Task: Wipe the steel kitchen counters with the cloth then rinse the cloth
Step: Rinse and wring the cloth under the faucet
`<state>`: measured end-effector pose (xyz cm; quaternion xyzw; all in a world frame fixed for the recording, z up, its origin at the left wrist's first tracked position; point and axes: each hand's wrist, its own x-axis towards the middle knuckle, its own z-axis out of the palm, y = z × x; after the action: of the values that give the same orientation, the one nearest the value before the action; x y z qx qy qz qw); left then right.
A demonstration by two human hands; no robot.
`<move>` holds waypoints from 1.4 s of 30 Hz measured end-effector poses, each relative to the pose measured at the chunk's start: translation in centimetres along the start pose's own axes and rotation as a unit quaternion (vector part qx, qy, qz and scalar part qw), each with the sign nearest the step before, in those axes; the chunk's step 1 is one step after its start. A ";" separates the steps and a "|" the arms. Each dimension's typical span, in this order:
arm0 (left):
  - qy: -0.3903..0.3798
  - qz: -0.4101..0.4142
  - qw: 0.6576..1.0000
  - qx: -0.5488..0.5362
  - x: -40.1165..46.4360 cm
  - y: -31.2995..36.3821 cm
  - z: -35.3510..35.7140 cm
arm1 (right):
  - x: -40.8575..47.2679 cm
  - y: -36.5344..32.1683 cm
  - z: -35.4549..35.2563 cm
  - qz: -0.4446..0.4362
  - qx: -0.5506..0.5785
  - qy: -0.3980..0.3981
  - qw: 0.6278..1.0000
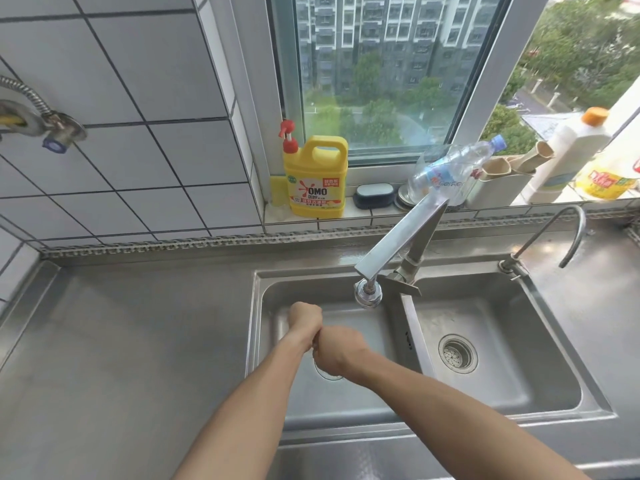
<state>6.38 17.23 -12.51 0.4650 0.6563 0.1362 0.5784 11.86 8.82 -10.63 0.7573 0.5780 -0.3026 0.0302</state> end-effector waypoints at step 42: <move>-0.209 0.077 0.958 -0.180 -11.2 1.4 -8.3 | -8.2 -0.3 -4.4 -0.062 0.362 0.157 0.917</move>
<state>-1.46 12.41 -1.98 0.4201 0.4473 0.1959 0.7649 12.21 3.66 -2.93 0.7167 0.4724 -0.3695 -0.3560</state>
